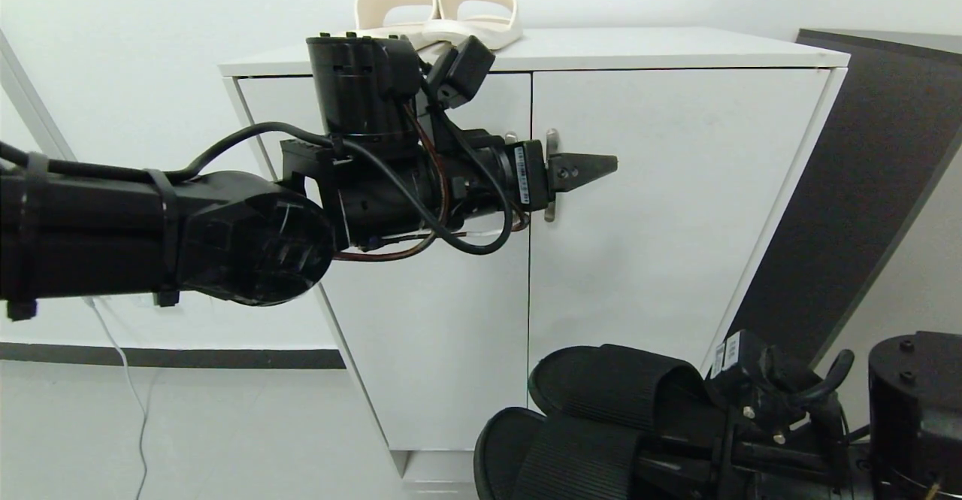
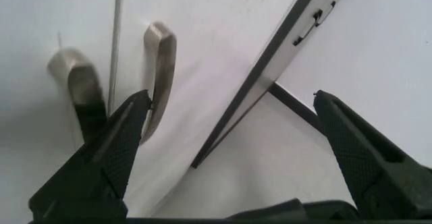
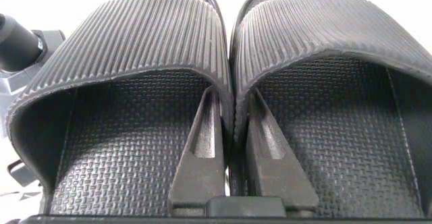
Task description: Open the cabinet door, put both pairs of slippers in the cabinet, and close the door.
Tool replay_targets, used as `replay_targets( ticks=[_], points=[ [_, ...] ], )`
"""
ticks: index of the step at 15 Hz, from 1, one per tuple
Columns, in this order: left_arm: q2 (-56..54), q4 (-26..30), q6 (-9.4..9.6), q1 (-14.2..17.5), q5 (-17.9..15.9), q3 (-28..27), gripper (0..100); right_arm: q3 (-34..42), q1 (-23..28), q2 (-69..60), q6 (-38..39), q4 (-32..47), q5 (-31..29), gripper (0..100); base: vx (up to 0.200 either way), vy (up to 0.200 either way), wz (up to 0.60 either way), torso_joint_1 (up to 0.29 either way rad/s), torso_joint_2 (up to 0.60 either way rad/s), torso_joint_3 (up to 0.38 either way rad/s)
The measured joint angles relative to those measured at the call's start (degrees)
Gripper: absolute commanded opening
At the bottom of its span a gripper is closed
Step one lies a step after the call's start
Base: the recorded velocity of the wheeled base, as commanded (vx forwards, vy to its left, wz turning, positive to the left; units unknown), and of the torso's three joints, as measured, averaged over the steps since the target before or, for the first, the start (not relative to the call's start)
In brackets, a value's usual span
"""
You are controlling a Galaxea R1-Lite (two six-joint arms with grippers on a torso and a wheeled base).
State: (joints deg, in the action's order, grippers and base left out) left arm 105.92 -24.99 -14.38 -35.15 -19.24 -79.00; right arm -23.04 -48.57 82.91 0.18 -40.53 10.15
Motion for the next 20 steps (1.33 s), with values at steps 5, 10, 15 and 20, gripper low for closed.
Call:
replay_targets(
  ticks=[5, 10, 15, 20],
  points=[
    [1.95, -0.13, 0.11, -0.63, 0.38, -1.38, 100, -0.09, -0.11, 0.0, -0.02, -0.05, 0.0, 0, 0.0, 0.0, 0.0, 0.0, 0.0, 0.0],
    [2.51, 0.26, -0.15, -0.51, 0.85, -1.4, 0, -0.09, -0.11, 0.0, 0.0, 0.02, 0.0, 0, 0.0, 0.0, 0.0, 0.0, 0.0, 0.0],
    [1.95, 0.2, -0.39, -0.84, 0.49, -0.49, 0, 0.13, -0.11, -0.05, 0.04, 0.05, 0.46, 0, 0.0, 0.0, 0.0, 0.0, 0.0, 0.0],
    [-1.4, -0.02, -1.1, -3.69, 0.55, 4.28, 0, 2.12, -2.69, -0.9, -0.09, 0.02, 0.77, 0, 0.0, 0.0, 0.0, 0.0, 0.0, 0.0]
  ],
)
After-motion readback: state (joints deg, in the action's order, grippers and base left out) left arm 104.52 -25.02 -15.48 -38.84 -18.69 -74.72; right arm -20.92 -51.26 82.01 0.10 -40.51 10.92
